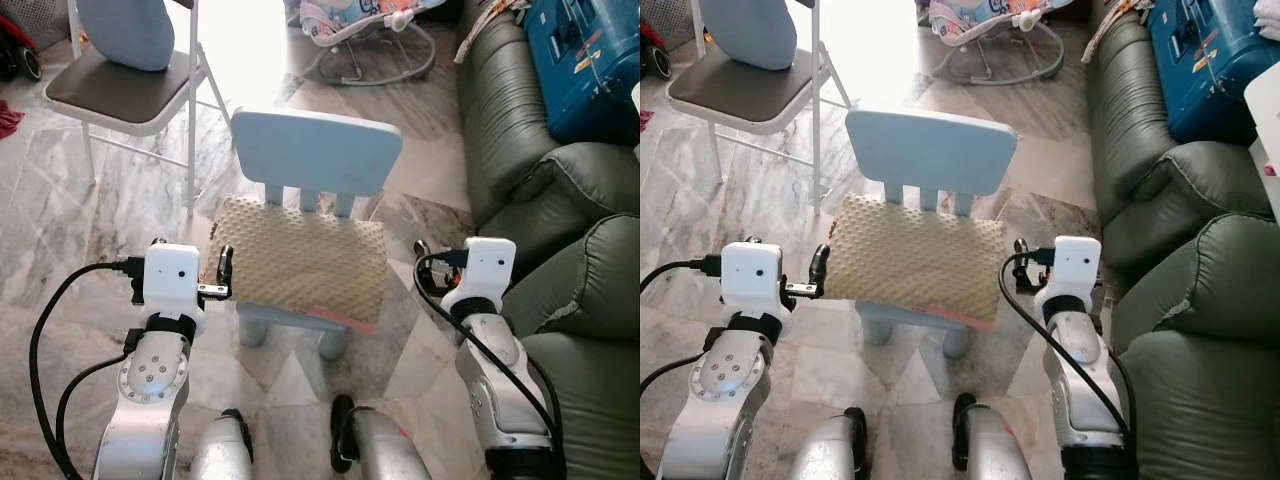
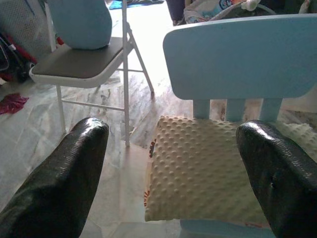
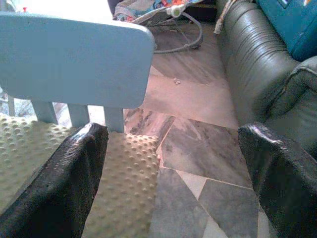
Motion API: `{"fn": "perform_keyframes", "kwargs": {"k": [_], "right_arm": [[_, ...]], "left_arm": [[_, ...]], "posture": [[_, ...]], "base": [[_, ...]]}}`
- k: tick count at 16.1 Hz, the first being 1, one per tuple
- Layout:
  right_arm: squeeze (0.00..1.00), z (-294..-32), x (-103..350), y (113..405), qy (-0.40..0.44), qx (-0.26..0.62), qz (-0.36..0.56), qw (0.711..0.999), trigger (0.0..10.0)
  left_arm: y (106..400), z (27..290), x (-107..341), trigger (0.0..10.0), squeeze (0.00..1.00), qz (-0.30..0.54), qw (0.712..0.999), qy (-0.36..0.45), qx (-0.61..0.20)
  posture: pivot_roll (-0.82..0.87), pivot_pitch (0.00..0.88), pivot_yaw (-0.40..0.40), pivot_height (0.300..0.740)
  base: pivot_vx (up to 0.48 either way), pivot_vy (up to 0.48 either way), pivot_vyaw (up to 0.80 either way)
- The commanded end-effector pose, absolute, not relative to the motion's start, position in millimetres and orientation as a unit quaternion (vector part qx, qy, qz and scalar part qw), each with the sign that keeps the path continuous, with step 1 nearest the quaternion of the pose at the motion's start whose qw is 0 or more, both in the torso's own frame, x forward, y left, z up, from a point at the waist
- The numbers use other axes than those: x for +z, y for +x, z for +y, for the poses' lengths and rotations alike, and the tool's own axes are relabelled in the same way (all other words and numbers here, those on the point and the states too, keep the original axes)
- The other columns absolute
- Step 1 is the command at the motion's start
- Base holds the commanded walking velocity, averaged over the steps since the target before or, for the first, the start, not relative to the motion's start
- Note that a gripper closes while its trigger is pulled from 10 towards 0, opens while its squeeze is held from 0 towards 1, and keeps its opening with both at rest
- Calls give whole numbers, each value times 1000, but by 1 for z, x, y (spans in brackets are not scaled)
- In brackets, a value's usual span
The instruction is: Move the pillow to the sofa
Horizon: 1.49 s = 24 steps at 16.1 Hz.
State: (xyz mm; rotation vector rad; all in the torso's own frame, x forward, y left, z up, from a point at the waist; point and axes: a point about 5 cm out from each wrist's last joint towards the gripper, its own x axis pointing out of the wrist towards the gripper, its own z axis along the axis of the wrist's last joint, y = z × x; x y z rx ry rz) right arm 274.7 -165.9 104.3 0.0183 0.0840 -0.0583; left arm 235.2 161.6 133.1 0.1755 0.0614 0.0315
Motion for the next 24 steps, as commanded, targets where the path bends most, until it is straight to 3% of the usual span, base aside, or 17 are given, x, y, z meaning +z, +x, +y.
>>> {"fn": "perform_keyframes", "kwargs": {"k": [1,15,24], "right_arm": [[0,-171,101,273,8,-37,50,998,10000],[0,-166,111,292,7,-46,21,999,10000],[0,-168,101,289,12,-53,34,998,10000]], "left_arm": [[235,162,130,10000,0,42,995,84,19],[263,147,134,10000,0,21,996,89,-10],[258,151,124,10000,0,35,995,91,-26]], "posture": [[62,225,-56,740],[63,159,-58,740],[60,162,-52,740]], "base": [[0,0,0],[0,0,0],[0,0,-92]]}}
